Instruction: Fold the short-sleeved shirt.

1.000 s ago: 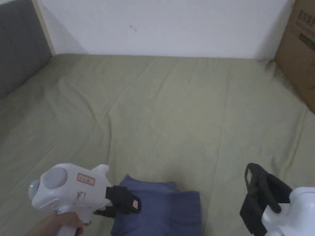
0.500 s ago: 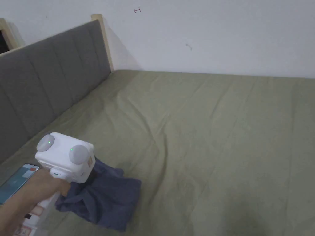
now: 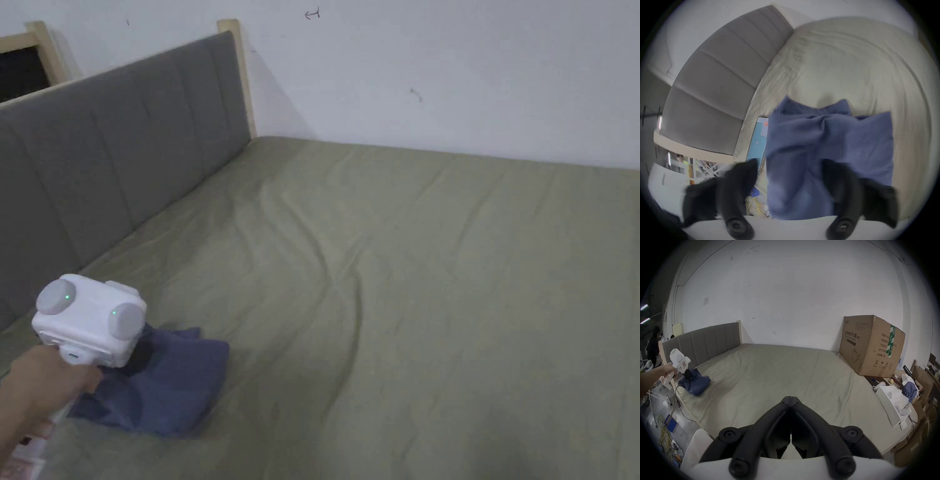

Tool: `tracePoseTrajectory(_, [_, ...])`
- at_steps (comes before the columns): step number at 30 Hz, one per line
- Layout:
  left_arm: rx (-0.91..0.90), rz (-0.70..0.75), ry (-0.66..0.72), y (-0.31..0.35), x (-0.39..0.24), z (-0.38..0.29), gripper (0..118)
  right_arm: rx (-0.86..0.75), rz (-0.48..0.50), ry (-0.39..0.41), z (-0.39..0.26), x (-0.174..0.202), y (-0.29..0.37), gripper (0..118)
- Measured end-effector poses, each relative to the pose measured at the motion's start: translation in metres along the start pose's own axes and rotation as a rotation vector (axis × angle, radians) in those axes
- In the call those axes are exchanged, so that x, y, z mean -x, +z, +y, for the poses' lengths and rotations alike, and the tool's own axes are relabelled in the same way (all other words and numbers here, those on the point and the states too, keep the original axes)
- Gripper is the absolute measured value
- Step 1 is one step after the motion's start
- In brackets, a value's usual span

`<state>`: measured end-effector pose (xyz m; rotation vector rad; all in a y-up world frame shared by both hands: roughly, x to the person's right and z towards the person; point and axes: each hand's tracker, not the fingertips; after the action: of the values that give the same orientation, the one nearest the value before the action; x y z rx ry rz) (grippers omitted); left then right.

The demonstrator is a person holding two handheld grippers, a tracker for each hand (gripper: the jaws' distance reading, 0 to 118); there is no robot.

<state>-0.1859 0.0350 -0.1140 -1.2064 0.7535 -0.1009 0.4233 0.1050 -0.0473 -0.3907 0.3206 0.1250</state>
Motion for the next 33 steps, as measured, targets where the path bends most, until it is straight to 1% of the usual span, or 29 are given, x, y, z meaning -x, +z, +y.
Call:
tracePoseTrajectory(1, [-0.022,-0.021,-0.002,-0.002,0.008,0.001,118,0.000,0.002,0.004,-0.001,0.001,0.000,0])
tracePoseTrajectory(4, [-0.099,-0.049,0.012,0.026,0.014,-0.005,118,0.003,0.015,0.014,-0.003,0.002,0.001,0])
tracePoseTrajectory(6, [-0.130,-0.133,0.024,0.061,0.009,-0.016,118,-0.002,0.033,0.000,-0.003,0.001,0.005,0])
tracePoseTrajectory(7, [-0.178,-0.173,0.027,0.079,0.005,-0.022,115,-0.008,0.037,-0.006,-0.003,0.000,0.007,0])
tracePoseTrajectory(8, [-0.239,-0.193,0.043,0.096,0.000,-0.031,109,-0.012,0.040,-0.008,-0.002,0.000,0.010,0])
tracePoseTrajectory(9, [-0.324,-0.223,0.044,0.085,0.006,-0.029,93,-0.018,0.039,-0.008,-0.001,-0.001,0.012,0])
tracePoseTrajectory(10, [-0.417,-0.250,0.046,0.101,0.002,-0.039,62,-0.027,0.036,-0.010,-0.001,-0.003,0.014,0])
tracePoseTrajectory(11, [-0.450,-0.288,0.063,0.115,-0.004,-0.047,38,-0.035,0.036,-0.015,0.000,-0.006,0.016,0])
tracePoseTrajectory(13, [-0.478,-0.388,0.087,0.157,-0.027,-0.069,9,-0.046,0.036,-0.034,0.004,-0.011,0.018,0])
tracePoseTrajectory(14, [-0.510,-0.437,0.092,0.170,-0.034,-0.076,0,-0.054,0.038,-0.046,0.006,-0.014,0.020,0])
tracePoseTrajectory(15, [-0.551,-0.472,0.065,0.185,-0.043,-0.085,0,-0.064,0.039,-0.058,0.009,-0.017,0.022,0])
tracePoseTrajectory(16, [-0.561,-0.470,0.057,0.200,-0.054,-0.092,0,-0.077,0.045,-0.068,0.012,-0.020,0.023,0])
tracePoseTrajectory(17, [-0.553,-0.453,0.057,0.215,-0.067,-0.100,0,-0.090,0.044,-0.069,0.014,-0.021,0.024,0])
tracePoseTrajectory(19, [-0.642,-0.405,0.027,0.246,-0.090,-0.119,0,-0.120,0.030,-0.058,0.020,-0.025,0.027,0])
tracePoseTrajectory(20, [-0.702,-0.422,0.061,0.258,-0.097,-0.128,0,-0.136,0.027,-0.058,0.022,-0.027,0.028,0])
tracePoseTrajectory(23, [-0.781,-0.551,0.121,0.307,-0.122,-0.151,0,-0.172,0.049,-0.091,0.032,-0.035,0.035,0])
tracePoseTrajectory(24, [-0.790,-0.555,0.126,0.320,-0.128,-0.155,0,-0.181,0.054,-0.087,0.036,-0.037,0.036,0])
tracePoseTrajectory(26, [-0.848,-0.542,0.151,0.342,-0.142,-0.160,0,-0.215,0.037,-0.053,0.043,-0.038,0.038,0])
tracePoseTrajectory(27, [-0.865,-0.531,0.133,0.351,-0.149,-0.163,0,-0.220,0.033,-0.044,0.046,-0.039,0.039,0])
tracePoseTrajectory(28, [-0.881,-0.537,0.147,0.359,-0.154,-0.165,0,-0.228,0.031,-0.046,0.050,-0.041,0.040,0])
tracePoseTrajectory(29, [-0.886,-0.537,0.160,0.366,-0.162,-0.165,0,-0.239,0.031,-0.051,0.052,-0.043,0.042,0])
tracePoseTrajectory(31, [-0.895,-0.589,0.210,0.377,-0.166,-0.171,0,-0.255,0.021,-0.091,0.054,-0.048,0.049,0])
tracePoseTrajectory(33, [-0.964,-0.602,0.209,0.382,-0.174,-0.184,0,-0.274,0.013,-0.130,0.051,-0.052,0.058,0])
